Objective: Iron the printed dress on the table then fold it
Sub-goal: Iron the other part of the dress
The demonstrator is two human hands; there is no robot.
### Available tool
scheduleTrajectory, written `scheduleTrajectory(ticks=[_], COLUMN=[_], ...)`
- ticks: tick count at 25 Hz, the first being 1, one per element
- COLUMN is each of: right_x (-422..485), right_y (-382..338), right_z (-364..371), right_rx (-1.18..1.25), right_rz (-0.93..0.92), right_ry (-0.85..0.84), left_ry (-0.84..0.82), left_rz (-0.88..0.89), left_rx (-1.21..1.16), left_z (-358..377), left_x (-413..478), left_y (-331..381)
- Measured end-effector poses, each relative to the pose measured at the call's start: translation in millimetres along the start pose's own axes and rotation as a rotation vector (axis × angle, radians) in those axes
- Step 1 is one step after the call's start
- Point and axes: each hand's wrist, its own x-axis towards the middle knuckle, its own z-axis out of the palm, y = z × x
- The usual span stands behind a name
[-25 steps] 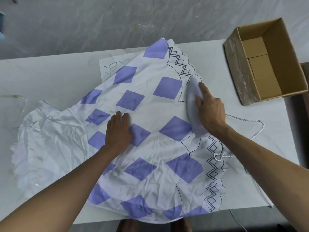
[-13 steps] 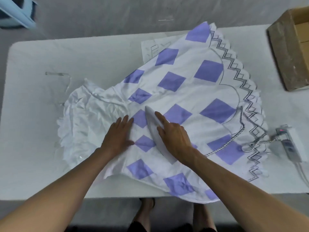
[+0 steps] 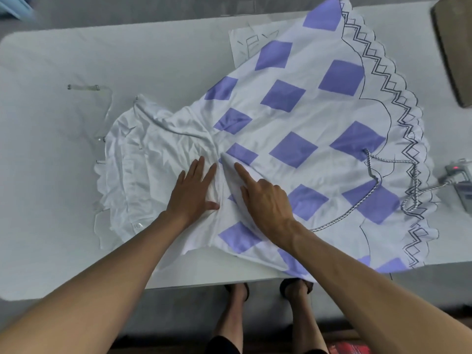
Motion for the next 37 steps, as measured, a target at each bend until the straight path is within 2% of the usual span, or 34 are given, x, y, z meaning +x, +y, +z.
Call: scheduleTrajectory(ticks=[2,5,7,11,17,19,21,22,26,28,30,32,34,37], right_x=[-4.9,-10.2,-13.4,-9.8,-6.0,-7.4,-11.1,-12.7,-16.6,-17.9,-18.1,-13.6,-8.7,-8.8], right_y=[17.0,51.2,60.5,26.2,-15.1,-7.7,10.8,23.1,75.4,81.3,68.3,43.2,14.7,-8.1], right_z=[-4.1,-18.8,-28.2,-23.6,15.7,15.0,6.8,0.3,-27.7,-38.2,-40.0,-33.8,-19.4,2.1], right_rx=[-0.072,0.004,0.047,0.132,0.046,-0.030,-0.092,-0.095,-0.013,0.013,0.044,0.096,0.091,0.049], right_rz=[0.016,0.174,0.217,0.133,0.058,0.042,0.029,0.054,0.287,0.332,0.271,0.183,0.101,0.070], right_ry=[0.062,-0.049,-0.057,-0.089,-0.126,-0.065,0.069,0.080,-0.052,-0.055,-0.052,-0.065,-0.112,-0.116], left_ry=[-0.010,-0.019,-0.002,0.113,0.034,0.026,0.013,0.006,-0.030,-0.054,-0.044,0.038,0.106,0.085], left_rz=[-0.024,-0.050,-0.055,-0.049,-0.079,-0.091,-0.110,-0.121,-0.145,-0.165,-0.195,-0.230,-0.189,-0.102], left_rx=[0.013,-0.014,-0.055,-0.090,-0.059,-0.004,0.036,0.045,0.029,0.004,-0.054,-0.148,-0.189,-0.148], left_z=[0.4,-2.3,-4.7,-0.1,12.0,14.3,14.3,13.5,6.0,1.7,-1.2,-1.9,-1.5,1.7], left_x=[-0.3,-1.0,-2.1,-10.8,-14.2,-14.3,-13.3,-12.4,-11.0,-10.1,-8.5,-8.5,-13.0,-21.4], left_y=[1.4,3.1,5.7,9.5,16.8,18.8,21.8,23.4,27.9,30.1,33.8,37.1,37.5,34.4])
